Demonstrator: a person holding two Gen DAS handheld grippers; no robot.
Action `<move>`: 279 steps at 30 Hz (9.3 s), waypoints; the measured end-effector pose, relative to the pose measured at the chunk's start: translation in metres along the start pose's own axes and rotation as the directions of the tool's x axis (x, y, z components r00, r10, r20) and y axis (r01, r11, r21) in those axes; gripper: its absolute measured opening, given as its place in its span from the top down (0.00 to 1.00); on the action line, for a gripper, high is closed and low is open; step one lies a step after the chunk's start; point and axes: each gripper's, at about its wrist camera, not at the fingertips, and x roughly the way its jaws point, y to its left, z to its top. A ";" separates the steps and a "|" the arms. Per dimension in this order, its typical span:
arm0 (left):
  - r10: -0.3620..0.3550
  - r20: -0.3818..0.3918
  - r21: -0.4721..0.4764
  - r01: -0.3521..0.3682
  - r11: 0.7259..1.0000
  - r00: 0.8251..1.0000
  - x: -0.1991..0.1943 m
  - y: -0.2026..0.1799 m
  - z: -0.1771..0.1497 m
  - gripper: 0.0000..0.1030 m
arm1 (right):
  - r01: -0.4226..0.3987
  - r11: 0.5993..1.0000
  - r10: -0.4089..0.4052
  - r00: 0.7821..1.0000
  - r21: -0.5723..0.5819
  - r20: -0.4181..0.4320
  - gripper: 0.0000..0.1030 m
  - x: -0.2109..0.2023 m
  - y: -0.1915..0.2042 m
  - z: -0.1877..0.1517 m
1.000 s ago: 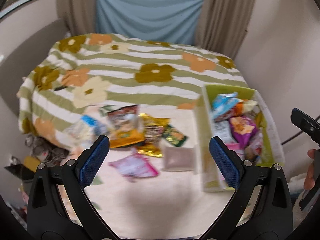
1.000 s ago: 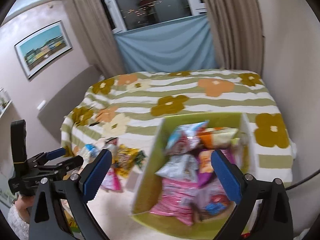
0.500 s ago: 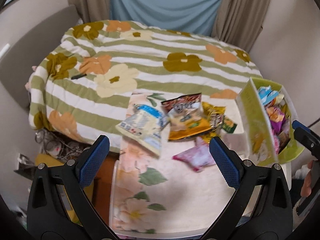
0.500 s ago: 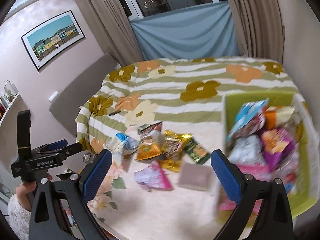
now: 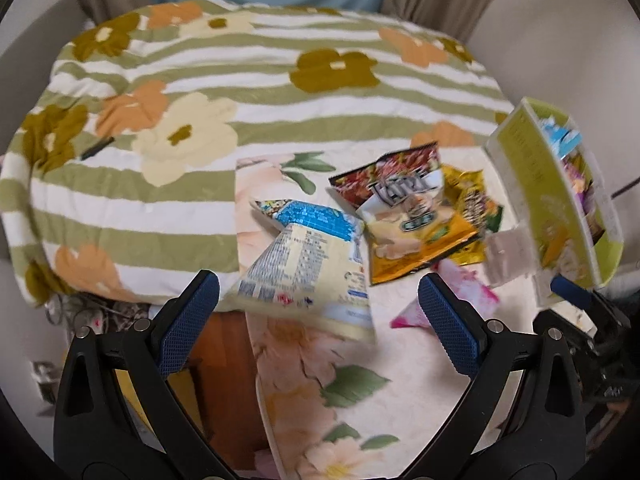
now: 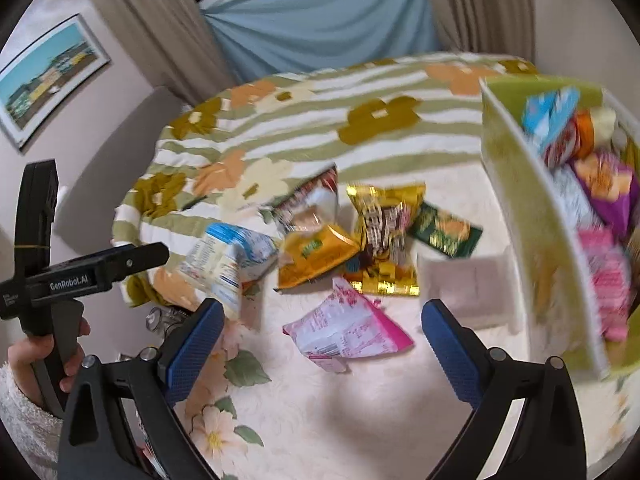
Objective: Organize snacks
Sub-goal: 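Move both tools back over the remaining snacks on the bed, then grasp the blue-printed bag with the left tool while the right tool grasps the pink-white bag, then drop the blue-printed bag into the box while the right tool drops the pink-white bag, then move both tools back over the remaining snacks on the bed, then grasp the red 'TATRE' chip bag with the left tool while the right tool grasps the gold 'Pillows' bag, then drop the TATRE bag into the box while the right tool drops the gold Pillows bag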
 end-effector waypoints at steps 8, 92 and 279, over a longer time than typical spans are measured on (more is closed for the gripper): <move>0.031 -0.049 0.084 -0.027 0.996 0.998 0.064 -0.002 0.008 0.04 | 0.097 0.974 -0.082 0.993 0.206 -0.082 0.04 0.045 -0.012 -0.024; -0.288 0.173 0.196 0.253 0.947 0.942 -0.043 -0.367 0.026 0.43 | 0.161 0.983 -0.179 0.950 0.091 0.254 0.64 -0.208 -0.224 0.031; -0.231 0.194 0.105 0.214 0.971 0.954 -0.074 -0.139 0.068 0.38 | 0.151 0.988 -0.145 0.975 -0.028 0.166 0.57 -0.093 -0.048 0.077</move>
